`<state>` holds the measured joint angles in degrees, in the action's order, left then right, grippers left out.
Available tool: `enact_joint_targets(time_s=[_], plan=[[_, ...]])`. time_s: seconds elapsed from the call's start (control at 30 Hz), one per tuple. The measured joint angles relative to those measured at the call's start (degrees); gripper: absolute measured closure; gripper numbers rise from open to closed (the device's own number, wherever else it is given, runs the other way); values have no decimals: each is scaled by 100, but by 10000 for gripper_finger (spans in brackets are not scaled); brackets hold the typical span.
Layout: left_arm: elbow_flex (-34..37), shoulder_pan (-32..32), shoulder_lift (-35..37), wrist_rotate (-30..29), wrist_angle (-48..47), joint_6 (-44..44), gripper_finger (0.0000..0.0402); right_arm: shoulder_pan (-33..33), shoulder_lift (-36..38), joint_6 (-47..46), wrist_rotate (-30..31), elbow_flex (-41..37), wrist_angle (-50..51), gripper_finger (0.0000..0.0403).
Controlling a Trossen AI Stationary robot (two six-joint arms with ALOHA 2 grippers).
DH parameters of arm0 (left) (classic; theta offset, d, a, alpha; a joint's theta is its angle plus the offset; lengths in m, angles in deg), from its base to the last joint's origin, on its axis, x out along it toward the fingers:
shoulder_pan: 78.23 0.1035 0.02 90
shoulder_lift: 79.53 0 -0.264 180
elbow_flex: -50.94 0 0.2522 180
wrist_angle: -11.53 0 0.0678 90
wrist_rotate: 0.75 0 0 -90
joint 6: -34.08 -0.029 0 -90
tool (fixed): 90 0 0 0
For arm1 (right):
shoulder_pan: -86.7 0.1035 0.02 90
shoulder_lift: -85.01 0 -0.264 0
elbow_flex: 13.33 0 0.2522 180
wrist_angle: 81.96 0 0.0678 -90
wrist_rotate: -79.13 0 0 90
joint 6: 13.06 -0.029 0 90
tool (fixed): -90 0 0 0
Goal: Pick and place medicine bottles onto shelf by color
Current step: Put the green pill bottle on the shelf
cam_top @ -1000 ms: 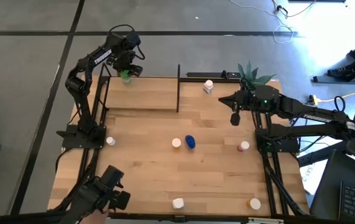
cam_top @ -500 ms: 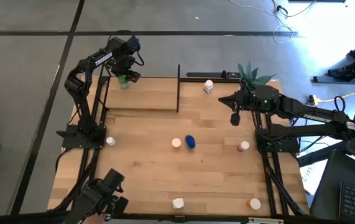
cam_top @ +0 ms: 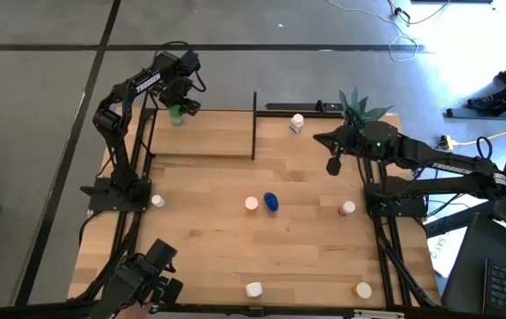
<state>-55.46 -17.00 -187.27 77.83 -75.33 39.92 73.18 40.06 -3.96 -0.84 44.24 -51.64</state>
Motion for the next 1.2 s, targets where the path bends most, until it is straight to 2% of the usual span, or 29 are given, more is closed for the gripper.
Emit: enact_joint_targets(time_s=[0.1,1.2], plan=[[0,0,0,6,-79,0,201,-2,0,11,-254,0,0,385],[-11,0,0,11,-111,150,192,-1,1,17,-258,0,1,385]])
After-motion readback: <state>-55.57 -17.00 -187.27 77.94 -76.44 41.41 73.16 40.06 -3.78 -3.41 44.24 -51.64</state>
